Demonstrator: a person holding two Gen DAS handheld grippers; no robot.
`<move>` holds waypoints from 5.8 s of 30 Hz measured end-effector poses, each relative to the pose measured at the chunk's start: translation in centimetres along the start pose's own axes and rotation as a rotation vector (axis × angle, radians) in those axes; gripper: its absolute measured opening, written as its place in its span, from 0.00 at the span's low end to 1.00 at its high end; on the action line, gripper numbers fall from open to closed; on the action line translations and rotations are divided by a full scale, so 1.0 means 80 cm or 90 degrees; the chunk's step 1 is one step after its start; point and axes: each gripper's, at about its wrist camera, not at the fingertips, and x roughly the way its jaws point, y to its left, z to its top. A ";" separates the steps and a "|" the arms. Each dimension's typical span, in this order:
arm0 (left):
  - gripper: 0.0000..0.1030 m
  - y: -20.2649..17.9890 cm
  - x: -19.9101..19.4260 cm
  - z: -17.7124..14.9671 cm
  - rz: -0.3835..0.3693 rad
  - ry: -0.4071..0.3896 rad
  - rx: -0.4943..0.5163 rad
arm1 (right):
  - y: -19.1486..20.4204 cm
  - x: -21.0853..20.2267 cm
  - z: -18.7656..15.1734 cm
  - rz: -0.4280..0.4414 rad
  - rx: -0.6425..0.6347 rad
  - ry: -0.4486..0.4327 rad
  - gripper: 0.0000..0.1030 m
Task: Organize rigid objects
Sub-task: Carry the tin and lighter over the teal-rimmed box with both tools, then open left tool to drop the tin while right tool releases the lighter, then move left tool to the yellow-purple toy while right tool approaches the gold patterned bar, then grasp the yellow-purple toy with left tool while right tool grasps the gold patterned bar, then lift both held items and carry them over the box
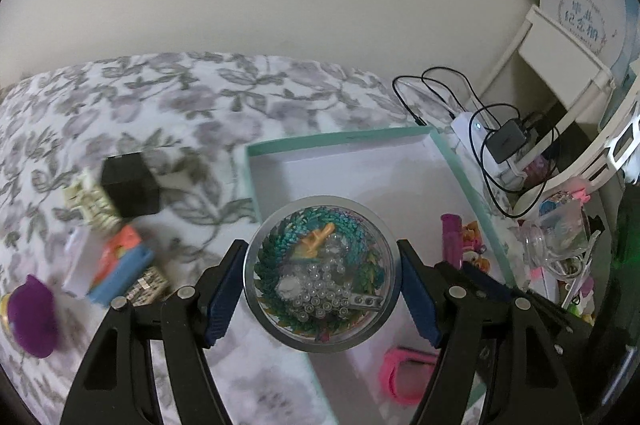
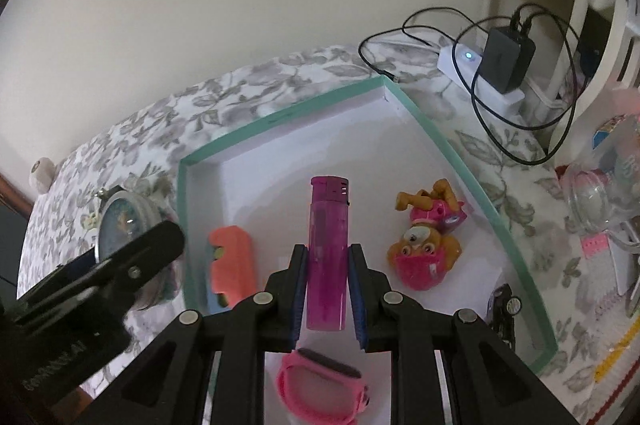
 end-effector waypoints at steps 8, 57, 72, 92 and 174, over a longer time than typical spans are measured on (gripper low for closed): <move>0.72 -0.016 0.035 -0.003 0.033 0.018 0.014 | -0.014 0.018 -0.005 0.001 0.016 0.032 0.21; 0.99 0.197 -0.150 -0.054 0.244 -0.059 -0.197 | 0.090 -0.098 -0.024 0.004 -0.073 -0.057 1.00; 0.99 0.340 -0.185 -0.071 0.304 -0.053 -0.327 | 0.226 -0.037 -0.029 0.063 -0.149 -0.017 1.00; 0.99 0.342 -0.116 -0.070 0.229 0.007 -0.338 | 0.272 0.094 -0.073 0.031 -0.183 0.073 1.00; 0.70 0.136 -0.150 -0.002 0.052 -0.083 -0.164 | 0.088 -0.089 0.024 0.110 -0.071 -0.088 0.21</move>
